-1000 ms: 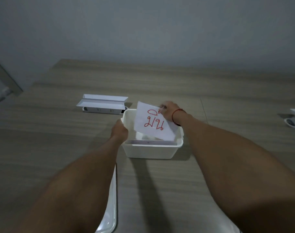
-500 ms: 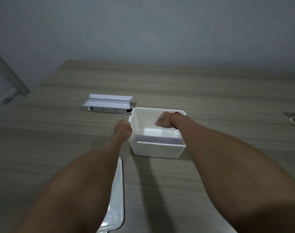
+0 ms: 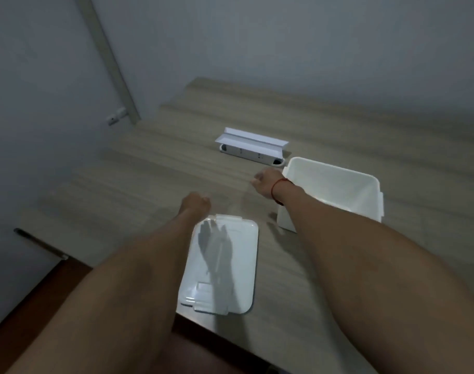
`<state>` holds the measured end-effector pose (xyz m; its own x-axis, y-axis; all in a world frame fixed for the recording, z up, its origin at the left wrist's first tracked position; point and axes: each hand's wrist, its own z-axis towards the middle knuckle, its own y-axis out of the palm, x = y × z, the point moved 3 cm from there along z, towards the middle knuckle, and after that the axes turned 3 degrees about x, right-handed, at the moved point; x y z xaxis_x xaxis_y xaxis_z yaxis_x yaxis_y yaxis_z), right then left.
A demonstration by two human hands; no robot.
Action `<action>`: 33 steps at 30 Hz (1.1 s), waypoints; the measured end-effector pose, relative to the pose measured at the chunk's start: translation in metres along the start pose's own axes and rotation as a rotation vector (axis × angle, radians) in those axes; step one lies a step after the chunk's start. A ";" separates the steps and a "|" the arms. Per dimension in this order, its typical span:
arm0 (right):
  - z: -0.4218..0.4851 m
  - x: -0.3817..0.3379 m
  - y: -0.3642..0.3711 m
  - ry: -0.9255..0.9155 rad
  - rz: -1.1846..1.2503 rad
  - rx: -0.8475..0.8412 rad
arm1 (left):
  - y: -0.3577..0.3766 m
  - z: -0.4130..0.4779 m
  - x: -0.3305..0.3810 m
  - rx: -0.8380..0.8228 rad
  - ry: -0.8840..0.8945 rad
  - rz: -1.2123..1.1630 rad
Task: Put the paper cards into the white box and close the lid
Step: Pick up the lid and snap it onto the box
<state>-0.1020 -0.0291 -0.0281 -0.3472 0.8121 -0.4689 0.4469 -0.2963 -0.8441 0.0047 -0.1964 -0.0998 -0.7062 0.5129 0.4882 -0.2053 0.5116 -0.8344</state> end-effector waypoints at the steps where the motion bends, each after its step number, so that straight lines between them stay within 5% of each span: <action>1: -0.001 -0.002 0.014 0.010 0.001 -0.005 | 0.003 -0.002 -0.014 -0.002 -0.020 0.002; 11: -0.027 0.059 0.162 0.419 0.090 -0.032 | 0.070 -0.031 -0.112 -0.031 -0.171 0.001; 19: -0.046 0.050 0.180 0.652 0.342 -0.074 | 0.074 -0.048 -0.117 -0.205 -0.366 -0.284; 23: -0.039 -0.001 0.133 0.620 0.582 -0.037 | 0.026 -0.044 -0.094 -0.192 -0.318 -0.427; 29: -0.020 -0.106 -0.036 0.321 1.057 0.270 | -0.143 -0.034 0.000 0.191 0.109 -0.711; 33: -0.028 -0.151 -0.122 0.157 1.390 0.423 | -0.216 -0.043 0.055 0.425 0.351 -0.571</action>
<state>-0.0812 -0.1015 0.1524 0.2571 -0.2088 -0.9435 0.0598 -0.9711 0.2312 0.0394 -0.2496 0.1186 -0.1730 0.4739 0.8634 -0.7624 0.4905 -0.4220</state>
